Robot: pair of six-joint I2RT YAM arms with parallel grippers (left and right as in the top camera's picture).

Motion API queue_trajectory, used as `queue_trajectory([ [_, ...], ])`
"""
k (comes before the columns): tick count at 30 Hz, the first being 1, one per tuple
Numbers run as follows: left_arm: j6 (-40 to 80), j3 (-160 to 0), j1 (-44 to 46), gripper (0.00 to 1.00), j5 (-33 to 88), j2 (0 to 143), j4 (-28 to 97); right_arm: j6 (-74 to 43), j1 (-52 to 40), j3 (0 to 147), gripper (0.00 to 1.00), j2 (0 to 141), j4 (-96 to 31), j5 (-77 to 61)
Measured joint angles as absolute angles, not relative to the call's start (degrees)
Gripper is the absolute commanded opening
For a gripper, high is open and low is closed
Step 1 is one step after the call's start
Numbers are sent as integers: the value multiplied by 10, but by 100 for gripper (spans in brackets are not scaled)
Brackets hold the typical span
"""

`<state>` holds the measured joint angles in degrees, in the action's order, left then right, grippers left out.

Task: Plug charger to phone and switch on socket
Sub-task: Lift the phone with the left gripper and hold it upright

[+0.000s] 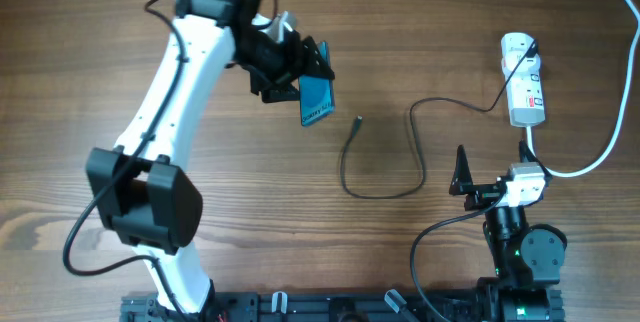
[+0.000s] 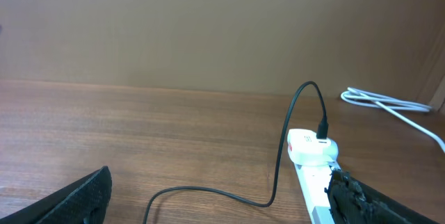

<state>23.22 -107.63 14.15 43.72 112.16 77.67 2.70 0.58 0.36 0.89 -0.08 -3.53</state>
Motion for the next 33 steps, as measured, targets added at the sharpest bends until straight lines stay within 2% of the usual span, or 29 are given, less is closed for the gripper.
queue_trajectory([
  [5,232,-1076,111,69,559,1120,784,27,6,4,100,9,-1,-35],
  [10,232,-1076,93,70,735,1119,785,27,6,4,100,9,-1,-35],
  [15,242,-1076,91,70,817,1119,785,27,6,4,100,9,-1,-35],
  [25,361,-1076,73,67,854,1119,784,27,6,4,100,9,-1,-35],
  [33,426,-1076,13,66,854,1119,784,27,6,4,99,9,-1,-35],
])
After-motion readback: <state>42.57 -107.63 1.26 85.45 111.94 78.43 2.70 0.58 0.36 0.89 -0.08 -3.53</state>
